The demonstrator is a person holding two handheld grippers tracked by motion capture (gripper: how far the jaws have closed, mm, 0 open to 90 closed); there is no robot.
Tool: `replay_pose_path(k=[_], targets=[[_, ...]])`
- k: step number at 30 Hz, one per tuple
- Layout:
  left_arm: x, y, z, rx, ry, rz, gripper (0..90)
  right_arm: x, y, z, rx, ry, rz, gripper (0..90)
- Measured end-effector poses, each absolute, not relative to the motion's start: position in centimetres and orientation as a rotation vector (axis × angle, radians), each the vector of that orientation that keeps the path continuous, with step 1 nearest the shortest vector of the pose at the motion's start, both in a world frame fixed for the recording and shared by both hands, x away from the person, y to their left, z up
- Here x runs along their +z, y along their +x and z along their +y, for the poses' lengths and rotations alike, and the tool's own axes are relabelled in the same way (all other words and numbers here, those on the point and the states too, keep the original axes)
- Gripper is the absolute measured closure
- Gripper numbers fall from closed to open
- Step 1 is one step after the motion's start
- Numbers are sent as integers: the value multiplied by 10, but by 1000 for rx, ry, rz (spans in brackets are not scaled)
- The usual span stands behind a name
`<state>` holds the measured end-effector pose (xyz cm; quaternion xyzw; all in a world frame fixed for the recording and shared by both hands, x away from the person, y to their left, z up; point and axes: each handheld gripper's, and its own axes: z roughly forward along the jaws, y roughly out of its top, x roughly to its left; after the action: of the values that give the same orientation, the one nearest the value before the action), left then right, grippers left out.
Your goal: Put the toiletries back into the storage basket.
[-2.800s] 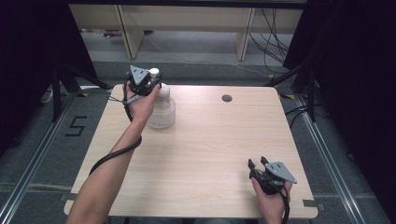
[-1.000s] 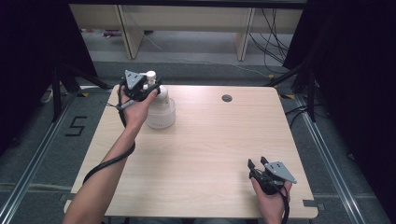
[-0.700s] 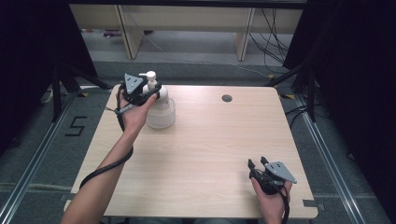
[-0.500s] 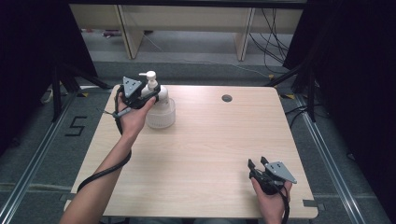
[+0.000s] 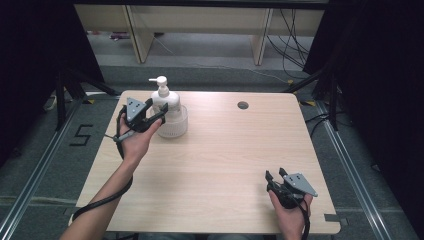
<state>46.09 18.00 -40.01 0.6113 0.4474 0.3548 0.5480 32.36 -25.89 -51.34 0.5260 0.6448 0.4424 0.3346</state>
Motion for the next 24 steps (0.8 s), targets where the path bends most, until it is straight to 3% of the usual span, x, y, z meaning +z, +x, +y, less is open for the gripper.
replay_pose_path(k=[24], targets=[[-469, 401, 206, 818, 1490, 1064, 389, -513, 323, -259, 1138, 1369, 1686, 471]])
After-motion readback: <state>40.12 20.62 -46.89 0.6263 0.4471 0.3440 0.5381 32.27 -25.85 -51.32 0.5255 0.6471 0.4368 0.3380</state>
